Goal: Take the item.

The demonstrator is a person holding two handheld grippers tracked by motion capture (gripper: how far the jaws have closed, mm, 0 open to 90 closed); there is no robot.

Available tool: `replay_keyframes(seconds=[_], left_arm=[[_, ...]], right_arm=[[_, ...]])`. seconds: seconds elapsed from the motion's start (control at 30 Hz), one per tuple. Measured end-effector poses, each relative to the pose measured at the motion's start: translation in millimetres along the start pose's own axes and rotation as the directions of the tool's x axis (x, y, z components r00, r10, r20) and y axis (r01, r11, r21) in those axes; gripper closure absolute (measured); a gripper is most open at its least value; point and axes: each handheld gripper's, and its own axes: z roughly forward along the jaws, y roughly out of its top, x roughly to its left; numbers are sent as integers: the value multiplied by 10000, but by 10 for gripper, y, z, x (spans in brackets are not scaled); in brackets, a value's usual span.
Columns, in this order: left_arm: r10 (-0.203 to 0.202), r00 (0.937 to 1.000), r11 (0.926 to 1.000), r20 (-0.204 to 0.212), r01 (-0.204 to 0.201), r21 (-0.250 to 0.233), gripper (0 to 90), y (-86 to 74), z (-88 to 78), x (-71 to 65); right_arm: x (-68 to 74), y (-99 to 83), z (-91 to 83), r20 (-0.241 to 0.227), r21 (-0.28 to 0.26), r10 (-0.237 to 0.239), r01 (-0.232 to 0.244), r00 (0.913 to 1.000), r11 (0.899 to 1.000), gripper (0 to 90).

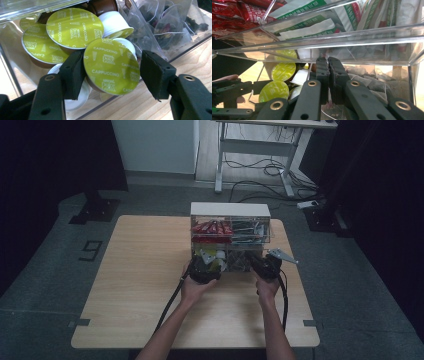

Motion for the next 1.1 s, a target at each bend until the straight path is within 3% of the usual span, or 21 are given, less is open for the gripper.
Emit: replay_keyframes(seconds=[0.37, 0.63, 0.87, 1.1], left_arm=[[77, 9999, 9999, -138, -78, -103, 406, -12, -14, 13], [-83, 9999, 9987, -135, 76, -508, 406, 11, -158, 66], [-39, 9998, 9974, 191, 52, -717, 406, -4, -327, 66], [-11, 9993, 9966, 371, 41, -820, 406, -59, -396, 38]], right_arm=[[-8, 4, -7, 8, -9, 15, -15, 10000, 10000, 861], [-11, 5, -9, 27, -17, 16, -15, 10000, 10000, 861], [-9, 3, -6, 42, -20, -3, 3, 10000, 10000, 861], [-7, 2, -5, 48, -1, 4, -4, 10000, 10000, 861]])
